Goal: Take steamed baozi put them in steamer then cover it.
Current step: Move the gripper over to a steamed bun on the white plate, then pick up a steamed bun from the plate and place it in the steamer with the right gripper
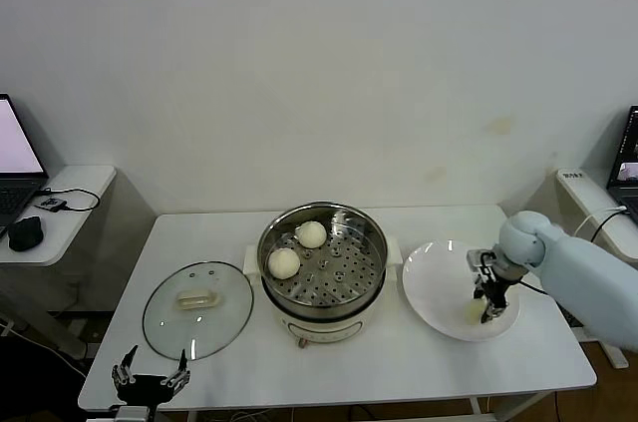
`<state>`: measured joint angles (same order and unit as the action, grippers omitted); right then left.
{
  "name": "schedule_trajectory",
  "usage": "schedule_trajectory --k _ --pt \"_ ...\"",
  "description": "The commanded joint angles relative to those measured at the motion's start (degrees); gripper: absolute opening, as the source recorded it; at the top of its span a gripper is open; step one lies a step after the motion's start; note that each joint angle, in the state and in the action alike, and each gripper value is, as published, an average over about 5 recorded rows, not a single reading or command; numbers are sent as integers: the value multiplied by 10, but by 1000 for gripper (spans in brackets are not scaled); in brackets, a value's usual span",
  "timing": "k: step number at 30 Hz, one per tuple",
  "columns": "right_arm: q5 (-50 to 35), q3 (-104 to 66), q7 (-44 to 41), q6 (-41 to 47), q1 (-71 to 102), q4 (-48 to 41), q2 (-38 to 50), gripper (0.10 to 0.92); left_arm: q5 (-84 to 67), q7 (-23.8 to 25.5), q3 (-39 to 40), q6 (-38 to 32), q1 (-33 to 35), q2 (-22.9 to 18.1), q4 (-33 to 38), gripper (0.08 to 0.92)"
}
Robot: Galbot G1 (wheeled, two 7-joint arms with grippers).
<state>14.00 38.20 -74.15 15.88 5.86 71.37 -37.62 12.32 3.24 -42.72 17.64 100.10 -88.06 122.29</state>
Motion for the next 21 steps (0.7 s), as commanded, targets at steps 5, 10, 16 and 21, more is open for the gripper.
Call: schedule_trajectory --k 5,10,16,21 --pt "-125 67 -36 -21 -220 25 -20 497 -1 -2 5 -1 -13 2 0 823" --pt "-192 110 -54 -109 -301 7 -85 492 -3 -2 -2 -1 -15 6 0 823" --pt "-221 149 -58 -204 -380 -19 -157 492 -5 -4 -9 -3 -15 4 1 823" --pt "-233 182 -57 -256 -404 -9 -212 492 -7 -4 -12 -3 -16 2 3 823"
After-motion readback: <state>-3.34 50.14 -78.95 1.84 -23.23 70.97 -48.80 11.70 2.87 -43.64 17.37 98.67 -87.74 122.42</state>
